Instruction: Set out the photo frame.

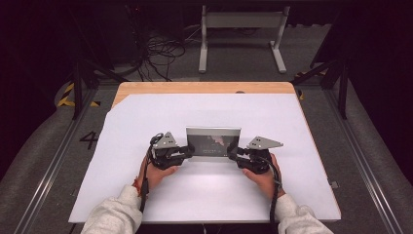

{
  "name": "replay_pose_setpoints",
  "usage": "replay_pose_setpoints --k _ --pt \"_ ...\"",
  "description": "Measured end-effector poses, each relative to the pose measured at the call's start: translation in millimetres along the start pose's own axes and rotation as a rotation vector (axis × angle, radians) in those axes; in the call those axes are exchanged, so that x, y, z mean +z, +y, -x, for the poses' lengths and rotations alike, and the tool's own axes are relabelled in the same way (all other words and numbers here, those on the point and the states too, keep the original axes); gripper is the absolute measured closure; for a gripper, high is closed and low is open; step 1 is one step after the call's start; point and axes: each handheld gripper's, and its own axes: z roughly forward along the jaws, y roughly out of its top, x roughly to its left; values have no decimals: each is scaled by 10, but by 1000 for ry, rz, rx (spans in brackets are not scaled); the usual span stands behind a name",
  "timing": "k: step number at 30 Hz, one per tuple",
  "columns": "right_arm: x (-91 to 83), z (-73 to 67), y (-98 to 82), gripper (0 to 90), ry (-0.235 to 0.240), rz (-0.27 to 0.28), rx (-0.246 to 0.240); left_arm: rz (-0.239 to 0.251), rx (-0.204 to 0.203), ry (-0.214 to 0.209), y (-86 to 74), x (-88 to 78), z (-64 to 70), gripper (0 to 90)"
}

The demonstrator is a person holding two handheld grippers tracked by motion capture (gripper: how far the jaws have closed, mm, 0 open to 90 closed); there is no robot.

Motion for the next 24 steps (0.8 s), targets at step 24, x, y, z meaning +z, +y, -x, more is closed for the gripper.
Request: replay_pose_setpoints --k 24 --pt "-45 21 -29 683 42 -8 10 19 -40 -22 -37 40 15 720"
